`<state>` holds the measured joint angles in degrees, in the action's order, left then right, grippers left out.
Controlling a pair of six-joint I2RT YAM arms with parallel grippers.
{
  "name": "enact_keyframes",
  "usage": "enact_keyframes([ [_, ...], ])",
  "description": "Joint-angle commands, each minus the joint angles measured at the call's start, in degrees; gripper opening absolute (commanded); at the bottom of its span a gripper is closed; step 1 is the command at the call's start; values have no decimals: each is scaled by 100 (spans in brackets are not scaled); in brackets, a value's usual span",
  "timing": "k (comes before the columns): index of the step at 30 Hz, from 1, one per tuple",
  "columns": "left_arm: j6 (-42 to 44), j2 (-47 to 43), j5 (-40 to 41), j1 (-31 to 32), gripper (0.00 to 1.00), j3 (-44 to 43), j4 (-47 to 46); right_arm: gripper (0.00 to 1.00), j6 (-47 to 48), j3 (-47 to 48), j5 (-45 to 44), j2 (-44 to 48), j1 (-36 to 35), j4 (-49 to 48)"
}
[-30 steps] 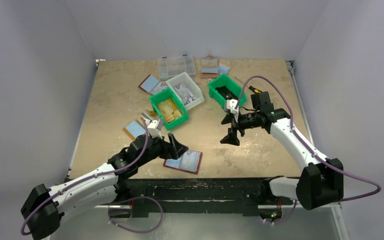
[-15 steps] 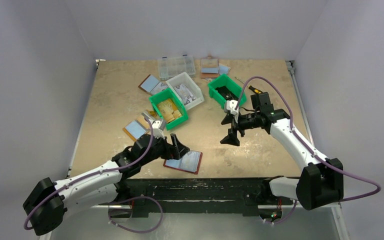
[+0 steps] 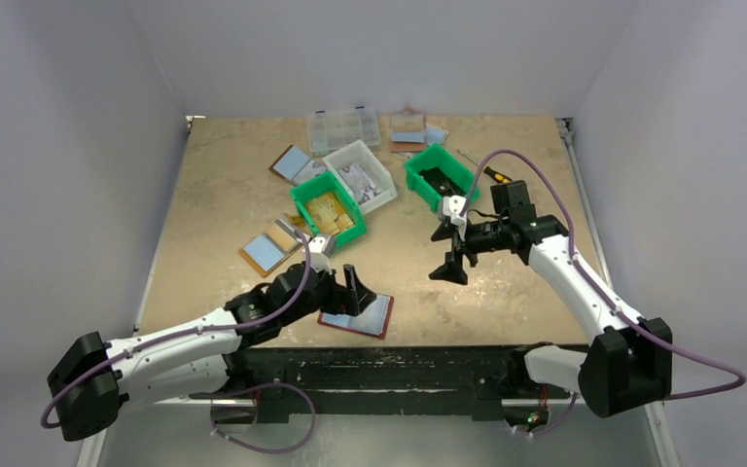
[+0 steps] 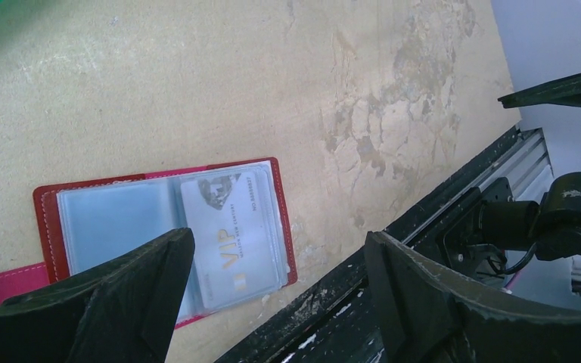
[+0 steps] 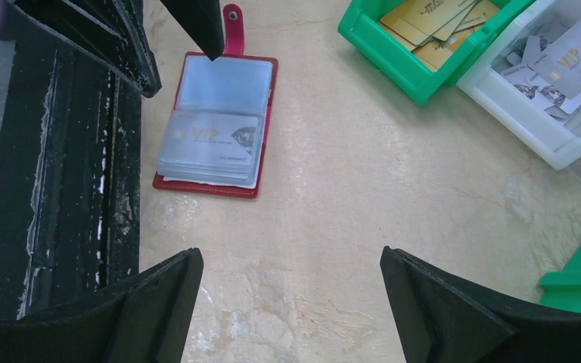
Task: Take the credit cards out of the card holder
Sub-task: Remove the credit card from the card holder.
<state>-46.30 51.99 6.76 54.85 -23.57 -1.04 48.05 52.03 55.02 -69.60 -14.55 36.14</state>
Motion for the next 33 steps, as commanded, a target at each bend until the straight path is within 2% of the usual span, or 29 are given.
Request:
enact_keyframes([
  [1, 81, 60, 468, 202, 89, -336, 94, 99, 46, -69, 35, 127, 22, -157],
  [10, 139, 199, 1329, 786, 89, -736, 1021, 99, 47, -216, -478, 290, 40, -358],
  [21, 92, 350, 1657, 1130, 89, -914, 1041, 99, -77, -202, -557, 480, 163, -413],
  [33, -68, 1488, 2715, 1905, 90, -1830, 1888, 99, -49, -248, -543, 639, 224, -419],
])
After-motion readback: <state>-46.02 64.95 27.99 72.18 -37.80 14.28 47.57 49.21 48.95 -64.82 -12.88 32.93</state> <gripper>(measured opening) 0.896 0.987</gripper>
